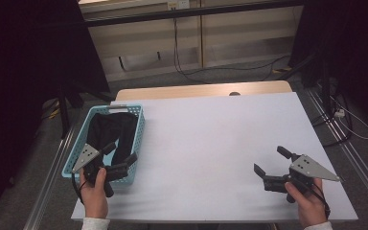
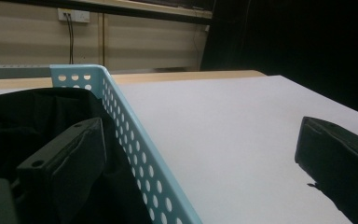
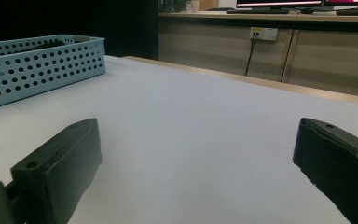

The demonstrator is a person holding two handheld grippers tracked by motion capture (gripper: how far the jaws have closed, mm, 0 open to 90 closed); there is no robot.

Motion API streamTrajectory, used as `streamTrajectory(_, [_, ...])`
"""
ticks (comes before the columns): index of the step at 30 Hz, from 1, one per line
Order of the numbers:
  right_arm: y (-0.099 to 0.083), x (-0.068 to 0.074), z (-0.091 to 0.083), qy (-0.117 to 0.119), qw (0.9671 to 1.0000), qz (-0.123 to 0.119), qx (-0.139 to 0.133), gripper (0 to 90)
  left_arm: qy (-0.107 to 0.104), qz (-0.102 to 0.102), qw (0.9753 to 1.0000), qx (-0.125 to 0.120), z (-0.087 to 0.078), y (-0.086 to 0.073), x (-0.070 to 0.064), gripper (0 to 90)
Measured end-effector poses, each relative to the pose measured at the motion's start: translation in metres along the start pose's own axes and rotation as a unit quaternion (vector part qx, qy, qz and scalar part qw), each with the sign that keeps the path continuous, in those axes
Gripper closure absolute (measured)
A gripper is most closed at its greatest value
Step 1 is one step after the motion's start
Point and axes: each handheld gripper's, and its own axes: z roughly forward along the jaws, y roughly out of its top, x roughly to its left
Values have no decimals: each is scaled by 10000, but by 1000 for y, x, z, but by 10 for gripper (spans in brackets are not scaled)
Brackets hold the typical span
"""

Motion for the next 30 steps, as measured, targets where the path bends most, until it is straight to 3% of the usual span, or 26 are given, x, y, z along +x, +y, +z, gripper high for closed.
streamTrajectory(28, [-3, 0, -1, 84, 9999, 61, 122, 9, -21, -55, 10000, 16, 0, 9, -1, 19])
streamTrajectory(30, [-3, -1, -2, 67, 9999, 107, 106, 10, -58, -136, 9999, -11, 0, 11, -2, 19])
